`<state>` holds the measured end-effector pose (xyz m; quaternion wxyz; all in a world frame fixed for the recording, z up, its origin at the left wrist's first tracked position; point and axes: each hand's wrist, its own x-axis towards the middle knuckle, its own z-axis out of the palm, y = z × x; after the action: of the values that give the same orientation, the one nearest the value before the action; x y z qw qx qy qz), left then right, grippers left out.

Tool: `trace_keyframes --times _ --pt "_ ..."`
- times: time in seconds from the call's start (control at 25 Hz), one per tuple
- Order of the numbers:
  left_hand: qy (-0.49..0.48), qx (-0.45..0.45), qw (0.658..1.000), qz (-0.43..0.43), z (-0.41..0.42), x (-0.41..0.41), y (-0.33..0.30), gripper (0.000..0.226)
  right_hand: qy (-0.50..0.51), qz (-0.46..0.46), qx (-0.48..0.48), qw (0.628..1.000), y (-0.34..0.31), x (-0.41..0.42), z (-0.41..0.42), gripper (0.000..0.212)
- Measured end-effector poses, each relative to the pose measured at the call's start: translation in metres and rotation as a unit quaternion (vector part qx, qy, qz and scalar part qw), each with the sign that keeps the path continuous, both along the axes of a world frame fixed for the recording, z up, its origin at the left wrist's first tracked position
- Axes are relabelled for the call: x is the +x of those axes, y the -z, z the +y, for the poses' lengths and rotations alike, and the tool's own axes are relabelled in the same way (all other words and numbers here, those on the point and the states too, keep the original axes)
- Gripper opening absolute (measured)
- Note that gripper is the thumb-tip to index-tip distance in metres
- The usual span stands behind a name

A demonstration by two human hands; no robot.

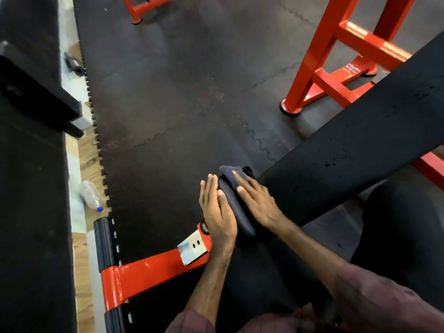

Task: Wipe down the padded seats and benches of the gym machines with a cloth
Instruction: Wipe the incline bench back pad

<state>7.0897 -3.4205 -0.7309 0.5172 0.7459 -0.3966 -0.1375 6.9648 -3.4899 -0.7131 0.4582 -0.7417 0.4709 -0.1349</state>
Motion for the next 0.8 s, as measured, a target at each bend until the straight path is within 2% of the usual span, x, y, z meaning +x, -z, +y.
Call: trace_keyframes --times 0.12,0.2,0.32,0.4,0.48,0.6,0.72,0.8 --pt "0.000 -0.010 1.000 0.030 0.002 0.002 -0.001 0.048 -0.032 0.000 -0.068 0.997 -0.004 -0.009 0.046 0.051" --pt "-0.005 0.000 0.999 0.051 0.003 0.004 -0.002 0.050 -0.046 -0.002 -0.078 0.996 -0.014 0.004 0.036 0.049" --pt "-0.009 -0.004 1.000 0.013 0.000 0.001 -0.001 0.045 0.007 -0.018 -0.015 1.000 -0.009 0.008 0.008 0.045" --pt "-0.005 -0.013 1.000 0.008 0.001 0.000 0.000 0.043 0.042 -0.018 -0.054 0.997 0.004 -0.012 0.042 0.046" --pt "-0.003 -0.025 1.000 0.012 0.001 0.002 0.001 0.046 0.020 -0.010 -0.089 0.996 0.003 -0.023 0.080 0.052" --pt "0.010 -0.021 1.000 0.012 0.003 0.004 0.002 0.056 0.000 0.004 -0.089 0.996 -0.005 -0.006 0.064 0.055" --pt "0.003 -0.008 1.000 0.013 0.000 0.003 0.002 0.045 0.065 -0.021 -0.070 0.995 0.013 -0.014 0.046 0.050" --pt "0.003 -0.016 1.000 0.005 0.001 0.002 0.001 0.043 0.102 -0.031 -0.037 0.994 0.018 -0.027 0.084 0.050"
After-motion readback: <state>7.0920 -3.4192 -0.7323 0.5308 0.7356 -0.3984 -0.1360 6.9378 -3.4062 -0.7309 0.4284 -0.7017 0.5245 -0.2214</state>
